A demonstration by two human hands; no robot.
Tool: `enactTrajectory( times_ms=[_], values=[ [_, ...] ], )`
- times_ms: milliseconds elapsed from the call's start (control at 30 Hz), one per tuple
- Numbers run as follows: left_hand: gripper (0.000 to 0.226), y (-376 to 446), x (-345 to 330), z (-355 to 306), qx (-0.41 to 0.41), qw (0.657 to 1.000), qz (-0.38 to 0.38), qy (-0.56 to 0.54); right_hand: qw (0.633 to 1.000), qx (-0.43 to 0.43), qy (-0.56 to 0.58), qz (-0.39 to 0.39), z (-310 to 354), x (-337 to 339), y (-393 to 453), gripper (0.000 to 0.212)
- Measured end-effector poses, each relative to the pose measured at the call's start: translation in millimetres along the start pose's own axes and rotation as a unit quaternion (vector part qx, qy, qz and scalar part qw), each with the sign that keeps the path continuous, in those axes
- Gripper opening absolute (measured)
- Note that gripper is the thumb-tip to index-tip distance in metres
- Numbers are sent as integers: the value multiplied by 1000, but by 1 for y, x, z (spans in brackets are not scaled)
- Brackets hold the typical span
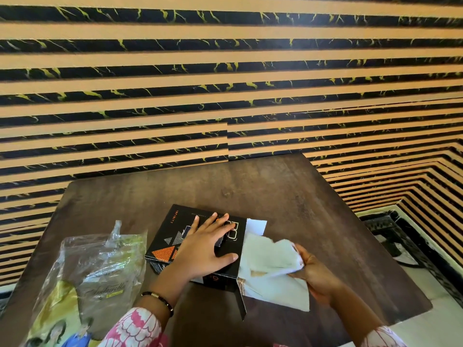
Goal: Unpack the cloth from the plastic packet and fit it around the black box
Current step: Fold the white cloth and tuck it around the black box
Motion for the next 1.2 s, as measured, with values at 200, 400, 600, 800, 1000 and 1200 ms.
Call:
enactTrajectory(
  times_ms=[200, 400, 600, 800, 1000, 1200],
  values=[
    [83, -1, -1, 2, 3, 1000, -1, 0, 996, -30, 82, 25, -8, -3, -5, 84],
    [78, 2, -2, 2, 4, 1000, -5, 4, 997, -28, 76, -5, -4, -6, -8, 45],
    [75, 1, -3, 2, 4, 1000, -2, 4, 984, 50, -144, -90, 12, 18, -1, 104],
    [75, 0, -2, 3, 3, 1000, -6, 1, 852, 135, -505, 16, 44, 1, -6, 80],
    [76, 0, -1, 3, 6, 1000, -7, -1, 930, 180, -305, -97, 56, 15, -2, 21],
    [78, -2, -1, 1, 2, 1000, -4, -10, 967, -56, -165, -188, 12, 41, 6, 13]
  ],
)
Point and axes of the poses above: each hand's wrist, its own y-axis towards the middle knuckle, its own x-axis out of the back of the hand, z = x × y, the point moved 10 cm from there along y, towards the middle knuckle, and after that the axes turned 15 degrees about x, right-handed, at the moved point
